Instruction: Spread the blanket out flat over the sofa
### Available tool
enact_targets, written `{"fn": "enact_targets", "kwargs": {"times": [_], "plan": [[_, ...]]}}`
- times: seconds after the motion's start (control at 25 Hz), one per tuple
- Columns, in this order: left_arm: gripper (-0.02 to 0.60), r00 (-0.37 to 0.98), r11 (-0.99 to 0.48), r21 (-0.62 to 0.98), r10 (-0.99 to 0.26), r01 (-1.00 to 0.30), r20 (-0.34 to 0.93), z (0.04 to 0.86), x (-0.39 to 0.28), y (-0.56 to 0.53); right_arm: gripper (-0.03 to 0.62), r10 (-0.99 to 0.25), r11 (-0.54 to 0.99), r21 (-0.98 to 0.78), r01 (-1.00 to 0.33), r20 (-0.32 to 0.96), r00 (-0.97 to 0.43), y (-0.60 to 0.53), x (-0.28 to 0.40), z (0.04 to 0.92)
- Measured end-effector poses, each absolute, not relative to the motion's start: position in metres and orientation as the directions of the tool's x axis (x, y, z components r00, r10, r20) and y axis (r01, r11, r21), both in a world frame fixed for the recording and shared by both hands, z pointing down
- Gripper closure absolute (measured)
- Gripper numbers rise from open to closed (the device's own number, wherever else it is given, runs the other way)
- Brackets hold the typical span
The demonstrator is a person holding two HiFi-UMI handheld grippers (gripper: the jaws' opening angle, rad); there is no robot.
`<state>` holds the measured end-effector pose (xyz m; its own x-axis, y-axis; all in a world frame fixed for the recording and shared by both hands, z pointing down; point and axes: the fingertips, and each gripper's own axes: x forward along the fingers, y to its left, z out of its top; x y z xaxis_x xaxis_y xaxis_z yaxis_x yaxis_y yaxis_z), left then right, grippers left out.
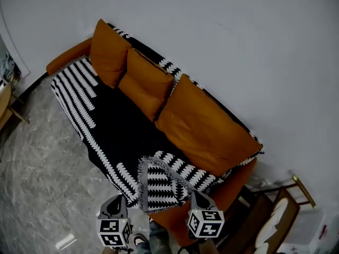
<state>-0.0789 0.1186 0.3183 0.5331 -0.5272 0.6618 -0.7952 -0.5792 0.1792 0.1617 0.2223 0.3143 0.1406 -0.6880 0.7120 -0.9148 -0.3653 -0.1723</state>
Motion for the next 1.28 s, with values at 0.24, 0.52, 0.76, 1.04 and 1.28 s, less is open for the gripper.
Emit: {"fn": "enact_targets", "kwargs": {"times": [0.24, 0.52, 0.76, 1.04, 1.28], "plan": [[0.578, 0.521, -0.569, 0.18, -0.521, -0.802, 0.676, 0.351, -0.07, 0.108, 0.589, -0.682, -0.345, -0.186, -0.92, 0.723, 0.11, 0.2, 0.163, 0.349], [0.578, 0.516, -0.56, 0.188, -0.514, -0.807, 0.685, 0.365, -0.064, 0.108, 0.589, -0.664, -0.326, -0.171, -0.93, 0.742, 0.096, 0.2, 0.166, 0.363], [0.578, 0.512, -0.547, 0.197, -0.514, -0.814, 0.688, 0.373, -0.063, 0.106, 0.588, -0.672, -0.28, -0.16, -0.947, 0.737, 0.075, 0.19, 0.171, 0.365], [0.578, 0.499, -0.512, 0.215, -0.518, -0.831, 0.695, 0.386, -0.075, 0.103, 0.544, -0.632, -0.173, -0.146, -0.974, 0.775, -0.004, 0.172, 0.167, 0.379], [0.578, 0.479, -0.478, 0.222, -0.523, -0.85, 0.705, 0.392, -0.094, 0.1, 0.508, -0.596, -0.06, -0.103, -0.993, 0.802, -0.047, 0.155, 0.166, 0.383]]}}
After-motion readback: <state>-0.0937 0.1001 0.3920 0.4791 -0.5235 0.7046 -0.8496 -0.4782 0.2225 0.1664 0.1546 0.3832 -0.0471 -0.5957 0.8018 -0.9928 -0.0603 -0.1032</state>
